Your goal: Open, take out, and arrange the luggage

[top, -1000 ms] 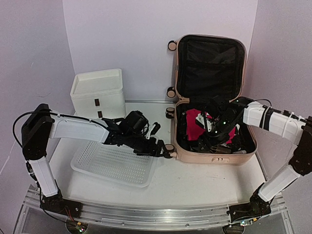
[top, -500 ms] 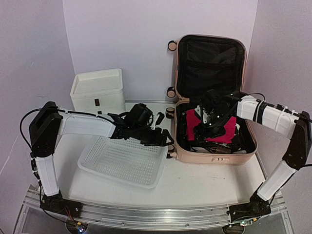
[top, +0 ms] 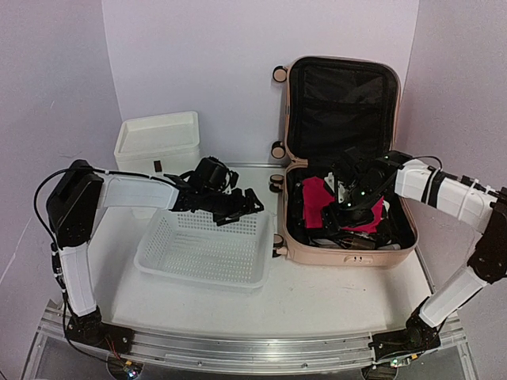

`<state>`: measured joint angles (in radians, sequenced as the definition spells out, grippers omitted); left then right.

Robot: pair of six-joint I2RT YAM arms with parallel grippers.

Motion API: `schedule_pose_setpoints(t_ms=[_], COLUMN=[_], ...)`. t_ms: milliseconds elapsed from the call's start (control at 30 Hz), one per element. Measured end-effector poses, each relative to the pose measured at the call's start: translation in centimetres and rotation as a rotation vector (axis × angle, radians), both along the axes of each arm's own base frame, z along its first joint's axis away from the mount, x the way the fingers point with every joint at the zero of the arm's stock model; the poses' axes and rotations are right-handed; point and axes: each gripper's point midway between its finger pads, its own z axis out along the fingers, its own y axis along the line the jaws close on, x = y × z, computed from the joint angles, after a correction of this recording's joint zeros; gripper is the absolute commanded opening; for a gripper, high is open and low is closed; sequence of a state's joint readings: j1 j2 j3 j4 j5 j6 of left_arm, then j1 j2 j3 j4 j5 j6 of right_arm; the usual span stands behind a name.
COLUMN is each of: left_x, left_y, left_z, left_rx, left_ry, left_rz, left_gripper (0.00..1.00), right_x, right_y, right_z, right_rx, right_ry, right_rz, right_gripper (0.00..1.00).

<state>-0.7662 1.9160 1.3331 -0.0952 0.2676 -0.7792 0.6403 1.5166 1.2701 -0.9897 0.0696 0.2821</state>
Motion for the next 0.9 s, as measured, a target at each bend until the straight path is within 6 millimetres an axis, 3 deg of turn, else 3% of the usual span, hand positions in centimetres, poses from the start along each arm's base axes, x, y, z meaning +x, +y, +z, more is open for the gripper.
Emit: schedule_pose_setpoints(t_ms=[133,400,533,667,767,900], left_x=[1.1,2.5,0.6,-2.7,-4.6,-6.4], left_y=[-0.1,-0.4,0.9,3.3,5.0,6.5], left_z=[-0.7,1.5,2.9,6.6,9.5,10.6], left_rx=[0.033,0.050,0.060,0.031,-0.006,-0.028], left_ry=[-0.014,-0.137,-0.187,-0.261,-0.328,-0.362], left_rz=[0.048,0.039,-0.027,-0.084,-0.100,-0.115], left_gripper=[0.93,0.93,0.93,0.94,0.94,0.94], right_x=[0.1,2.6,4.6,6.4,6.9,6.9], right_y=[0.1,1.2,2.5,4.4,5.6,6.3], right_z=[-0.2,-1.6,-1.9,-2.0,-2.6,-3.8], right_rx=[0.007,-0.061,-0.123,-0.175,-0.235,-0.343], right_ry=[0.005,0.008,-0.017,-0.057,-0.074,-0.080], right_rz=[-0.020,-0.051,-0.024,0.025,0.103,0.269], right_gripper=[0.77,0.60,0.60,0.67,0.74,0.81])
